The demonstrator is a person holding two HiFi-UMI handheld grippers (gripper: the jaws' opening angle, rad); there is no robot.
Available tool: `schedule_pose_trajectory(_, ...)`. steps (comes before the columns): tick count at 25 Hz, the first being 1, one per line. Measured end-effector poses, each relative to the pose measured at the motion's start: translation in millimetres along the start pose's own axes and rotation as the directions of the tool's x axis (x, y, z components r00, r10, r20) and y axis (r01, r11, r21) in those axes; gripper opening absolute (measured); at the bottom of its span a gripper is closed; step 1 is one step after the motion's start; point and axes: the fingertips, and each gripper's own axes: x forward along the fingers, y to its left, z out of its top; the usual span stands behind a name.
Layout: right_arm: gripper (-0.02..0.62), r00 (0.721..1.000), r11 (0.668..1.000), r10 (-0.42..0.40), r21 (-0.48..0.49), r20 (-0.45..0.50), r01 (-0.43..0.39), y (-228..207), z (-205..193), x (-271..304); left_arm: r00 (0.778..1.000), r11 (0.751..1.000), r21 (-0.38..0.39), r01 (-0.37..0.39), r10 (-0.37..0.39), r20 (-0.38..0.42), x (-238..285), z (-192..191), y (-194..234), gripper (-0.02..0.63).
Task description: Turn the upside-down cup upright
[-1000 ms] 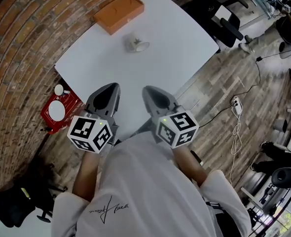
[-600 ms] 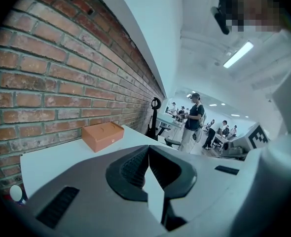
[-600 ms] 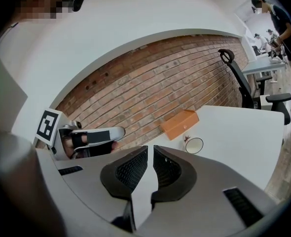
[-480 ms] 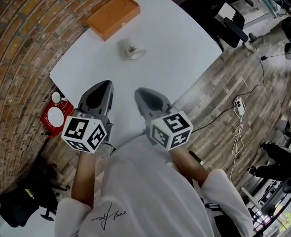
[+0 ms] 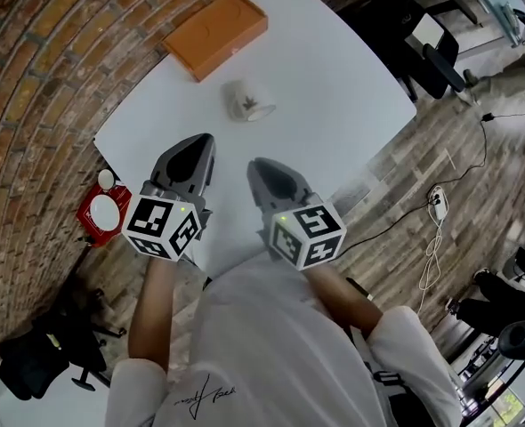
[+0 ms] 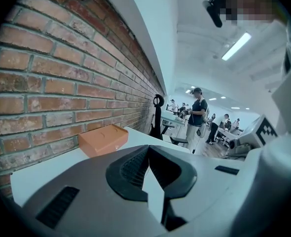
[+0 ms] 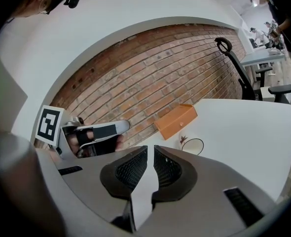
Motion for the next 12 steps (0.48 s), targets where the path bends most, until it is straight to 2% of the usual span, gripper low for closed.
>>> schedule_pose_trajectory(4, 0.023, 1.0, 1.0, -0.021, -0.019, 0.0, 0.021, -4.7, 1.8, 16.4, 1.0, 1.0, -0.008, 0.017, -0.017, -0.007, 15.7, -4.7, 13.7, 0.009)
schedule_pose_trajectory(12, 0.023, 0.996, 0.996, -0.091, 0.02, 0.009, 0.091, -30.1, 5.4, 46.9, 1.0, 1.0, 0.006, 0.029, -0.029, -0.008, 54.1, -2.5, 43.5, 0.009)
